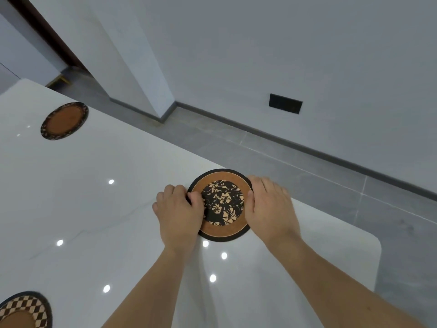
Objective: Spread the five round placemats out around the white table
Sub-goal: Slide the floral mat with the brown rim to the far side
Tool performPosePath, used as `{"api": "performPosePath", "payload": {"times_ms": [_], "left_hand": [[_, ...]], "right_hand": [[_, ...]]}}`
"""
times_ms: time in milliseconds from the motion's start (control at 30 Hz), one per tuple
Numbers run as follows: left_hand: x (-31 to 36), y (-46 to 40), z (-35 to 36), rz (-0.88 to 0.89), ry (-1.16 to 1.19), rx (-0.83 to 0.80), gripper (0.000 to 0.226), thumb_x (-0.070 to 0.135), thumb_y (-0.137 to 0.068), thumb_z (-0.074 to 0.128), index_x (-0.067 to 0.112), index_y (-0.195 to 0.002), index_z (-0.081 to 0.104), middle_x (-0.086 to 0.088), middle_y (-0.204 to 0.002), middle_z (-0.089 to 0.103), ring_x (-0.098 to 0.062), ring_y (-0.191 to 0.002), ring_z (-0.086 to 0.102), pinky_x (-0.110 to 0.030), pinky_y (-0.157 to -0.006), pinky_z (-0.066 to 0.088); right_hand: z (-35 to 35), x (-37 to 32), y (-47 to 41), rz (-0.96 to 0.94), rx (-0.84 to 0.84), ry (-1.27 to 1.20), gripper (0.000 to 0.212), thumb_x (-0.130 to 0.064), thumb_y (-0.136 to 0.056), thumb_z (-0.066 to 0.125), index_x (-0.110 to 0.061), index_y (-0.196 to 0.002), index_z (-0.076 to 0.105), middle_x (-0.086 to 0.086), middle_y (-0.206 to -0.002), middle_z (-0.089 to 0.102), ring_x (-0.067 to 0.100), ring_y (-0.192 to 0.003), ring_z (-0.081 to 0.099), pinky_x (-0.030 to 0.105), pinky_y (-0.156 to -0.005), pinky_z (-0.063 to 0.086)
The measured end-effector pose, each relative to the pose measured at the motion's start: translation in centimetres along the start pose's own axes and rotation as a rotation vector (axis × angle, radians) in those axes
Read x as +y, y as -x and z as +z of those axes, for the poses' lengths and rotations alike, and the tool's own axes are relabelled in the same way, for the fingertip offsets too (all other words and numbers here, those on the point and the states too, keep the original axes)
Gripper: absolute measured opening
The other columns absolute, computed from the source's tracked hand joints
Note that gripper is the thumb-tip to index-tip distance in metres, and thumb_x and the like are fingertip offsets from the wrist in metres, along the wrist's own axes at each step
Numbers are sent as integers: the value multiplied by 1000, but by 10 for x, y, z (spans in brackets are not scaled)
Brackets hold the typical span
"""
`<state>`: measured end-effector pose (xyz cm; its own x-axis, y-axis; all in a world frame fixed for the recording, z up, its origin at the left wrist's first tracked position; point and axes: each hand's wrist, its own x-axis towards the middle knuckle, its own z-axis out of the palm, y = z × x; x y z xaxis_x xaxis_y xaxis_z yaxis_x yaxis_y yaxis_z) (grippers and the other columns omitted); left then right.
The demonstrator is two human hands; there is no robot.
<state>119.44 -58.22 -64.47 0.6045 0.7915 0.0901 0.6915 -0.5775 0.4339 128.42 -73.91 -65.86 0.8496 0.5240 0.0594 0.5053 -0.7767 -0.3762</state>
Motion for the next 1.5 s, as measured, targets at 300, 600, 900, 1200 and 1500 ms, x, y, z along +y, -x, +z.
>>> {"api": "performPosePath", "payload": {"times_ms": [300,600,900,1200,1500], "left_hand": [[2,0,-2,-14,-15,-9,29,27,-83,42,11,-59,44,0,-67,41,-25,-72,40,-37,-72,34],[1,-1,-1,-60,-134,-16,26,29,-85,46,12,-66,52,0,-74,46,-26,-78,43,-38,-75,35],[-3,-5,7,44,-186,-57,48,50,-96,26,32,-141,31,-2,-149,36,-25,-141,25,-49,-117,15],[-3,-6,9,16,-195,-67,52,50,-96,21,33,-144,28,-2,-156,29,-24,-146,14,-52,-119,9],[-6,-4,7,17,-51,-37,53,44,-94,26,22,-142,37,-2,-153,35,-23,-145,19,-50,-120,10]], "right_hand": [[-1,1,2,-14,4,27,41,-32,-93,42,-18,-130,53,1,-116,65,19,-104,61,37,-91,50],[-1,2,0,-9,-45,39,44,-35,-92,43,-21,-133,49,1,-117,63,19,-105,59,37,-90,50],[-3,-2,-3,-15,-56,75,46,-39,-95,27,-21,-134,45,-1,-112,64,18,-99,60,35,-85,51],[-4,-4,-6,-16,-62,89,53,-44,-95,13,-23,-132,45,-2,-107,65,17,-94,61,35,-81,51],[-9,-3,-4,-43,-31,25,45,-38,-96,30,-18,-132,49,3,-112,65,22,-97,60,40,-88,46]]}}
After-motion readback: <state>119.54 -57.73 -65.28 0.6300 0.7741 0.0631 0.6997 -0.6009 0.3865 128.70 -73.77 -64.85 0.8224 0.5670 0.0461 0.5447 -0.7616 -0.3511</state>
